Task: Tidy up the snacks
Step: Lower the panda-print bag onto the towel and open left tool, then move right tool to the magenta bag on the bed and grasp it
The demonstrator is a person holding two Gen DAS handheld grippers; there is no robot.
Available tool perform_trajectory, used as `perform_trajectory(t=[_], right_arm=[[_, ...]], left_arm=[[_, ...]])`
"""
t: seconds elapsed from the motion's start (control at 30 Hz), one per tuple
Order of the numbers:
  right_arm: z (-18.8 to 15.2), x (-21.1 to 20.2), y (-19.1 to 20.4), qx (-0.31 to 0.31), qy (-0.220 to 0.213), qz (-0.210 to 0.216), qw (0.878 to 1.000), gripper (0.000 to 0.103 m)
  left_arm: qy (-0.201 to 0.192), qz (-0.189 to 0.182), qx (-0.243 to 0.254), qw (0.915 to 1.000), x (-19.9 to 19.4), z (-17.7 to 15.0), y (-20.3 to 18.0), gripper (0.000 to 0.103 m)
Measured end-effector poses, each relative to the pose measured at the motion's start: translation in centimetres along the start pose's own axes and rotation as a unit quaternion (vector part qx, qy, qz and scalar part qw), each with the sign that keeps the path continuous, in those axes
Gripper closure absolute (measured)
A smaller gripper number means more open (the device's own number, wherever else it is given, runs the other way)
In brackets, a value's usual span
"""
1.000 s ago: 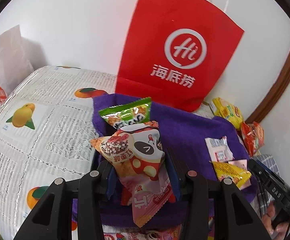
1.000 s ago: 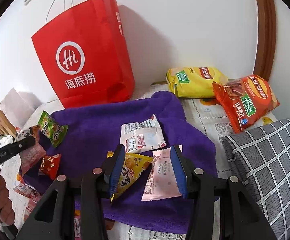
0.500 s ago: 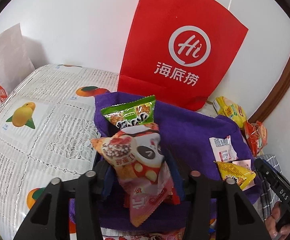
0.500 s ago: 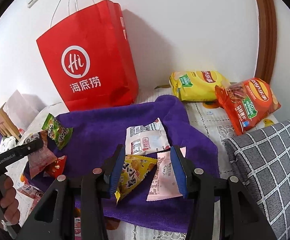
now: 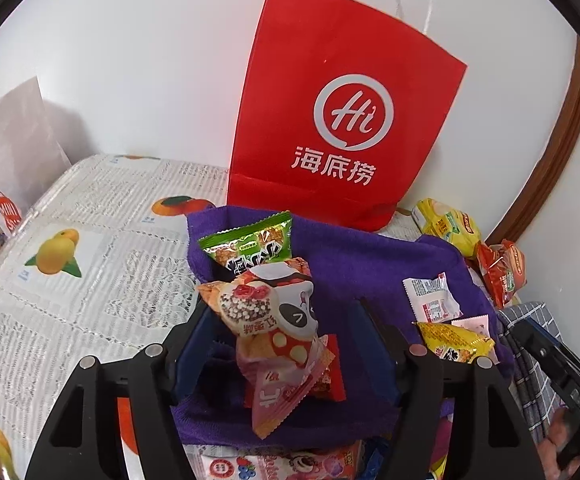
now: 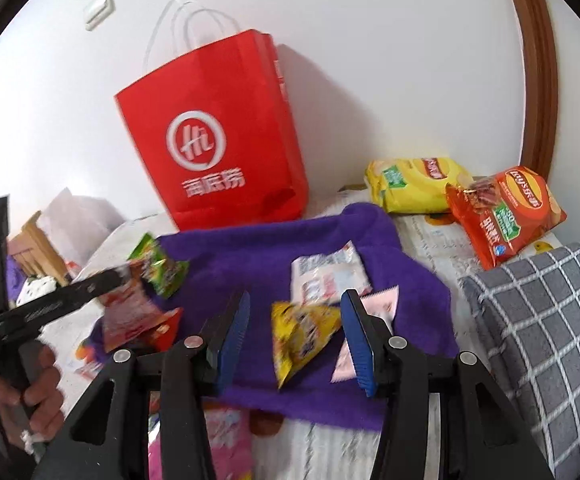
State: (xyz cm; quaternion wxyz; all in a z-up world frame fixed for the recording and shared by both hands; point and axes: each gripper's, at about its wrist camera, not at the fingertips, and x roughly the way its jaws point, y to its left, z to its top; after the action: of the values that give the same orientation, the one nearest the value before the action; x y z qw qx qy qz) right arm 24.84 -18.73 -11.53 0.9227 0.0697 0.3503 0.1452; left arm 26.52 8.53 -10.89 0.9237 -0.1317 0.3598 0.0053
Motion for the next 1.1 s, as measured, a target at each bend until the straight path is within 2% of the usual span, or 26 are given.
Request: perform_trajectory(t=[0.07, 0.2, 0.3, 0.5, 0.63, 0.73, 0.83, 0.97, 1.03, 1.1], right_arm=[[-0.7, -0.9, 0.8, -0.003, 0.010, 0.005, 1.000, 0.051], [-2.9, -2.3, 2.6, 0.006, 0.048, 0.044, 0.998, 0.033], [-4.1, -2.4, 4.1, 0.013, 0.075, 0.064, 0.995, 0.029], [-5.1, -1.3, 7.3, -0.001, 0.115, 0.029, 0.993, 0.028], [-5.2, -0.2, 9.4, -0.041, 0.134, -0.026, 0.990, 0.026], [-5.8, 1.2, 10.0, -0.074, 0.165, -0.065, 0.981, 0.026], [-6.4, 1.5, 9.9, -0.081, 0.171, -0.064, 0.980, 0.023], [-7.1, 1.7, 9.2, -0.096, 0.170, -0.084, 0.977, 0.019], [-7.3, 1.5, 8.8, -0.091, 0.169, -0.077, 0.978, 0.019], [-8.0, 1.7, 8.2, -0.100, 0.185, -0.088, 0.974, 0.019]], left_arm=[[-0.006, 0.004, 0.006, 1.0000, -0.5, -0.1, -0.1, 0.028], [-0.012, 0.010, 0.007, 0.9999, -1.1, -0.1, -0.2, 0.026], [-0.009, -0.003, 0.005, 0.9999, -1.5, -0.2, -0.3, 0.026], [-0.016, -0.027, 0.009, 0.9995, -3.1, -0.1, -0.5, 0.026], [-0.017, -0.031, 0.020, 0.9992, -3.6, -0.1, -0.7, 0.026], [-0.019, -0.032, 0.024, 0.9990, -4.0, -0.1, -0.8, 0.026], [-0.015, -0.031, 0.023, 0.9991, -4.1, 0.0, -0.7, 0.026], [-0.007, -0.026, 0.019, 0.9995, -3.8, 0.1, -0.4, 0.026], [-0.003, -0.025, 0.013, 0.9996, -3.7, 0.1, -0.1, 0.026], [0.000, -0.029, 0.006, 0.9996, -3.6, 0.2, 0.2, 0.026]])
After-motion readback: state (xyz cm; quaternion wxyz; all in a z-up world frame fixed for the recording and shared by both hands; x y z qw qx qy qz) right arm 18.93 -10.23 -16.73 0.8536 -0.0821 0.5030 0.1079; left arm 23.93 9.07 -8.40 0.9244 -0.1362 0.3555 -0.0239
